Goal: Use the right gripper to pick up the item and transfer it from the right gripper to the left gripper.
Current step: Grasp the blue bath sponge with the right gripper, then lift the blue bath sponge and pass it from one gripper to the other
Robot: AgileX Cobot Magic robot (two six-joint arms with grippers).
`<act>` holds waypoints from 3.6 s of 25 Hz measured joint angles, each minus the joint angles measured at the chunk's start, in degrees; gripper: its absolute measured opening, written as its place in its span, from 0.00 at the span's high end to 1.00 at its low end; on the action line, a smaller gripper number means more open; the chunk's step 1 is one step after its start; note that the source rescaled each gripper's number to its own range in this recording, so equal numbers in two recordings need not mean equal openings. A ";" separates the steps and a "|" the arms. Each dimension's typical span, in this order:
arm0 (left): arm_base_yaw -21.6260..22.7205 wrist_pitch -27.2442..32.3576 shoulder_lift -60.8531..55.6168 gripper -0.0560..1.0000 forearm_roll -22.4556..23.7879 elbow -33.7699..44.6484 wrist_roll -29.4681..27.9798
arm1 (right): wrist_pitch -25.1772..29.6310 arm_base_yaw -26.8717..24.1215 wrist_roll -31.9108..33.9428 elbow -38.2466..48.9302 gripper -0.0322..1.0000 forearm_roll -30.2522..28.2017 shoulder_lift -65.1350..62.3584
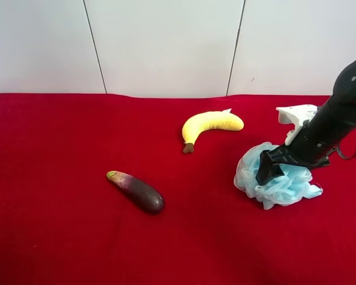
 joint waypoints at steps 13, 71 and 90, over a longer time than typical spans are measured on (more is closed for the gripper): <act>0.00 0.00 0.00 0.00 0.00 0.00 0.00 | 3.89 0.00 2.65 0.00 0.69 7.26 -0.56; -8.17 -12.35 66.42 0.00 -68.93 -21.45 73.12 | 1.25 23.58 -40.55 -14.32 0.94 62.19 -13.96; -31.29 -47.28 74.36 0.00 -60.95 -23.83 73.97 | 3.06 25.56 -37.19 -17.12 0.96 58.16 -7.19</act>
